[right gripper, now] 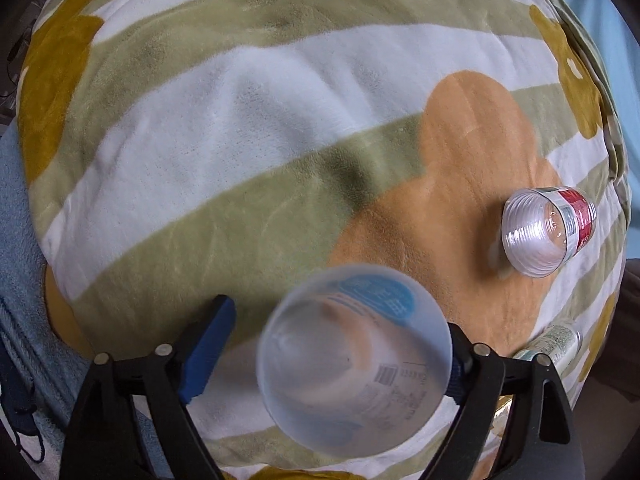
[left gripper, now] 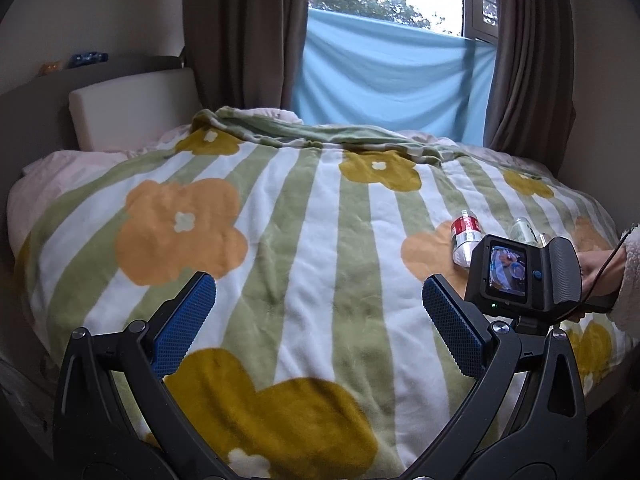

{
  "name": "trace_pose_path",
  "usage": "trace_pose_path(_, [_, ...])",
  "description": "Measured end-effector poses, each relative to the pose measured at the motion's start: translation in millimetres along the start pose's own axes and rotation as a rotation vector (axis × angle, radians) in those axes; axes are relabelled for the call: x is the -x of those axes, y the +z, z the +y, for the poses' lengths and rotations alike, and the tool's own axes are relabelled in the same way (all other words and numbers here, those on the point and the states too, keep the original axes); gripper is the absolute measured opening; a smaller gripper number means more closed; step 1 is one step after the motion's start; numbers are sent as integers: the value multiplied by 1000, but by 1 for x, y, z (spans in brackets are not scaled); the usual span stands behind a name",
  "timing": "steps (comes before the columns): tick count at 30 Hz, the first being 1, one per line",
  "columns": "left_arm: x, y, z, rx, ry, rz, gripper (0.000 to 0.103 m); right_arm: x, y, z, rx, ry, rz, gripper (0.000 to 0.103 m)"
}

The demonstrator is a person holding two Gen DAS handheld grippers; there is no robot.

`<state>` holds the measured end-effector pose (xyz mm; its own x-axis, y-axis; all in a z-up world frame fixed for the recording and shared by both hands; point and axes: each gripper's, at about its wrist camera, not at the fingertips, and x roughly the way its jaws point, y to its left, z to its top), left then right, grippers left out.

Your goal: Flip cup upside down

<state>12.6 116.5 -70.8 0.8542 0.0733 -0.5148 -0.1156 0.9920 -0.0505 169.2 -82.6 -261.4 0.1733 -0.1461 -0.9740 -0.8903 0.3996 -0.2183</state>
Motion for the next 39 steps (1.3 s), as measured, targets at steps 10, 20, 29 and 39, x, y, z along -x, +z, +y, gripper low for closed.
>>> trace_pose_path(10, [5,-4,-3,-5,-22,9,103,29,-3,-6,-113,167,-186,88])
trace_pose_path(20, [6,-3,-7,-8,-31,10,103,44,-23,13,-192,336,-331,88])
trace_pose_path(29, [12,-7,-8,-29,-29,12,103,50,-20,28,-273,418,-452,88])
trace_pose_path(39, [17,-10,-21,-43,-67,2,103,49,-101,6,-498,326,-497,88])
